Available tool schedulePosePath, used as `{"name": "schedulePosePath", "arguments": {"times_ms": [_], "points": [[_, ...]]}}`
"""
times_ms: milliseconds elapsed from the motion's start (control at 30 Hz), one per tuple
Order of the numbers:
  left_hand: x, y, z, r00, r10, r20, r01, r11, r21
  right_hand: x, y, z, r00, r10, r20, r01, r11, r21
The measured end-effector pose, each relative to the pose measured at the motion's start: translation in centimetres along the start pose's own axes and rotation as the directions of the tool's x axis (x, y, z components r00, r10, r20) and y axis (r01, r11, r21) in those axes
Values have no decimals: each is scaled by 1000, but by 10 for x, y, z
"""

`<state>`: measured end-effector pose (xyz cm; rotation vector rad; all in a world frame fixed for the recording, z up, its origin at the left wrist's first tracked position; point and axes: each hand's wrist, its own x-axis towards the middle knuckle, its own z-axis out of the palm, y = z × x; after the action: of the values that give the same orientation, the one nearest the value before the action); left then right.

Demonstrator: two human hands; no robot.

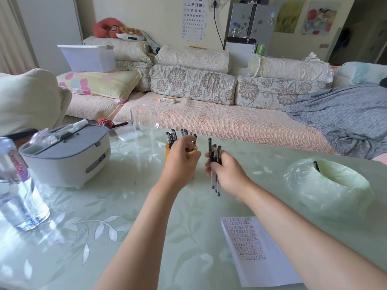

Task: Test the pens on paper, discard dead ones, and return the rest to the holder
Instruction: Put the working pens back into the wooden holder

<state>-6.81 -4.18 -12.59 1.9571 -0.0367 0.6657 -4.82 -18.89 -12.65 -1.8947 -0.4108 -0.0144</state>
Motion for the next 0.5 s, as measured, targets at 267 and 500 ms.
{"name": "schedulePosePath", "arguments": {"times_ms": [267, 500], "points": [[6, -39, -15, 968, -156, -196, 195, 961, 198, 78, -60, 24, 935, -121, -332, 169, 978, 120], [12, -59, -5, 976, -164, -141, 184, 972, 144, 104, -47, 54, 943, -148, -297, 132, 988, -75]]}}
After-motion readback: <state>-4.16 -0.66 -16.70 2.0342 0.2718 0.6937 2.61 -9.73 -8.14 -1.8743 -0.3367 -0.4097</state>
